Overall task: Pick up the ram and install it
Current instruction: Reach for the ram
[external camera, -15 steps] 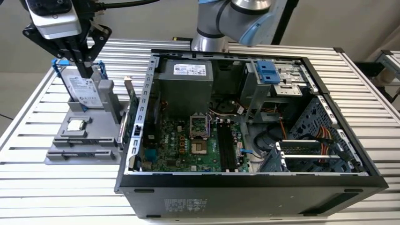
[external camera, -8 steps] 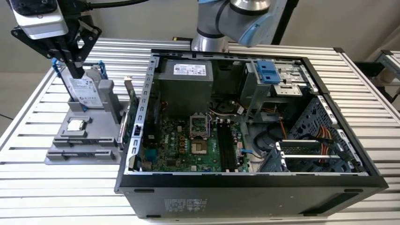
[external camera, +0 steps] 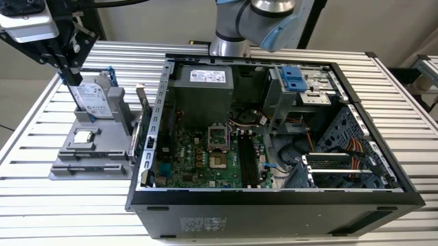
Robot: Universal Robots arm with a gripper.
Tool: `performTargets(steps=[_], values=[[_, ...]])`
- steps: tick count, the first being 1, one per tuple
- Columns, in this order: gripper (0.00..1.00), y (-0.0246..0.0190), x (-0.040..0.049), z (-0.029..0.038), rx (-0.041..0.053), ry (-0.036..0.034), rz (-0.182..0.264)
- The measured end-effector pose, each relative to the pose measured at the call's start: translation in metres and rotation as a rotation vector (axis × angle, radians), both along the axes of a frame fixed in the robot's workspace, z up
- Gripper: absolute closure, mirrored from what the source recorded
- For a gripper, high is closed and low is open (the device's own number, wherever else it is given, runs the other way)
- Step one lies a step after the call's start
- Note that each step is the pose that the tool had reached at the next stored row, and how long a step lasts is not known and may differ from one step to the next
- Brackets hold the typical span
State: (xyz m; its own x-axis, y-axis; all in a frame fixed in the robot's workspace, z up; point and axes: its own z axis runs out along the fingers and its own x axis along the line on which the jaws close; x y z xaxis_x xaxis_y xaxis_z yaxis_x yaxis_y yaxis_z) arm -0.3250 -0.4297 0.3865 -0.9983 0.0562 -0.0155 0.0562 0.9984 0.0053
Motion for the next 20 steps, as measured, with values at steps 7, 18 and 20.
performTargets(steps=[7, 18, 20], values=[[1.0, -0.0003, -0.0123, -0.0002, 0.0001, 0.0, 0.004], [1.0, -0.001, -0.0177, -0.0002, 0.0001, 0.0, 0.012], [1.0, -0.0025, -0.0173, -0.0002, 0.0, 0.0002, 0.012]])
